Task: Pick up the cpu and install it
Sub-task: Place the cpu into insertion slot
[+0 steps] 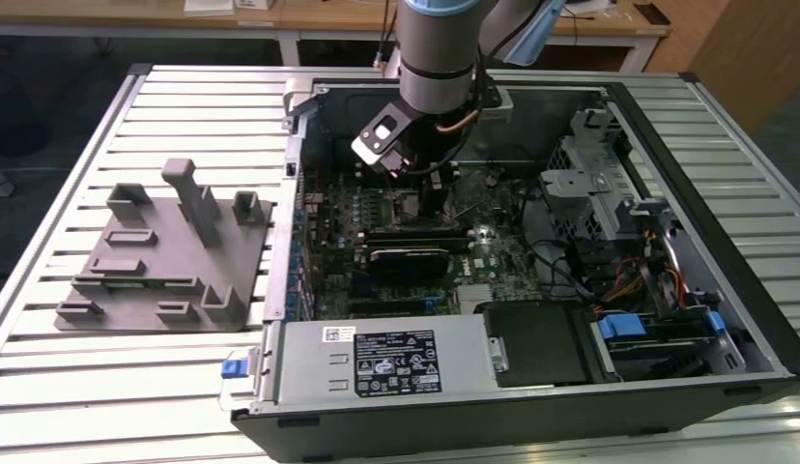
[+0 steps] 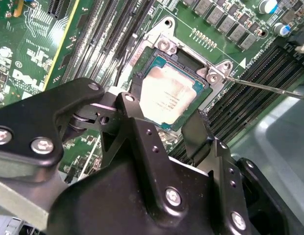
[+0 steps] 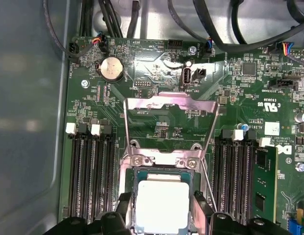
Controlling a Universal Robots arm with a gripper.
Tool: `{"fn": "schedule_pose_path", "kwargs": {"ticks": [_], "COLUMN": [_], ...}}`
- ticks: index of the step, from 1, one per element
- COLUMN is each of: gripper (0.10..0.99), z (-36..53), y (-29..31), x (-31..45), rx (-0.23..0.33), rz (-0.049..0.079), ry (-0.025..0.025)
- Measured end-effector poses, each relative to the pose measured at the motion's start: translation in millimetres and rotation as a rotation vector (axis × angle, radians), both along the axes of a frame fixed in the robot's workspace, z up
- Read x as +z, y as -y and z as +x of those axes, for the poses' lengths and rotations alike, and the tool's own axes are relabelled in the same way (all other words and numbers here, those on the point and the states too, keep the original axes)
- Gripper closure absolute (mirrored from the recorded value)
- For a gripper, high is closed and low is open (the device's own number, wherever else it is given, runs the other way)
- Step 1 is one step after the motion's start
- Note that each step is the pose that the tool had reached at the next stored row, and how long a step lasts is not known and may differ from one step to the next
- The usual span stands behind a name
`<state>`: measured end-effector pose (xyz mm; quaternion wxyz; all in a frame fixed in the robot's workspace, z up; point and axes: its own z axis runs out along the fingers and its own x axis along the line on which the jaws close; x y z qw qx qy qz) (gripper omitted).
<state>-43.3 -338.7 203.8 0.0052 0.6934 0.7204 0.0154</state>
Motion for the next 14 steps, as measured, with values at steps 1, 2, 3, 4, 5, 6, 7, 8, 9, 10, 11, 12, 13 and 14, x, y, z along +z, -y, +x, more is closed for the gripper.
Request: {"fn": "schedule_pose_path", "kwargs": {"ticks": [1, 2, 3, 4, 5, 6, 7, 8, 9, 10, 11, 12, 13, 14], "gripper": [0.482, 0.482, 0.494, 0.557, 0.557, 0.62, 0.678, 0.678, 0.737, 0.796, 0.796, 0.855, 0.855, 0.91], "z": [0.0, 0.0, 0.0, 0.0, 0.0, 0.0, 0.0, 0.0, 0.0, 0.0, 0.0, 0.0, 0.0, 0.0], "y": [0.0, 0.0, 0.0, 0.0, 0.1, 0.0, 0.0, 0.0, 0.0, 0.0, 0.0, 0.0, 0.0, 0.1], "x": [0.1, 0.2, 0.2, 0.2, 0.3, 0.4, 0.4, 0.4, 0.4, 0.5, 0.5, 0.6, 0.6, 0.7], "rx": [0.0, 0.0, 0.0, 0.0, 0.0, 0.0, 0.0, 0.0, 0.0, 0.0, 0.0, 0.0, 0.0, 0.0], "rz": [0.0, 0.0, 0.0, 0.0, 0.0, 0.0, 0.0, 0.0, 0.0, 0.0, 0.0, 0.0, 0.0, 0.0], "ry": [-0.0002, -0.0002, -0.0002, -0.0002, -0.0002, -0.0002, -0.0001, -0.0002, -0.0002, -0.0002, -0.0001, -0.0002, -0.0001, -0.0002]}}
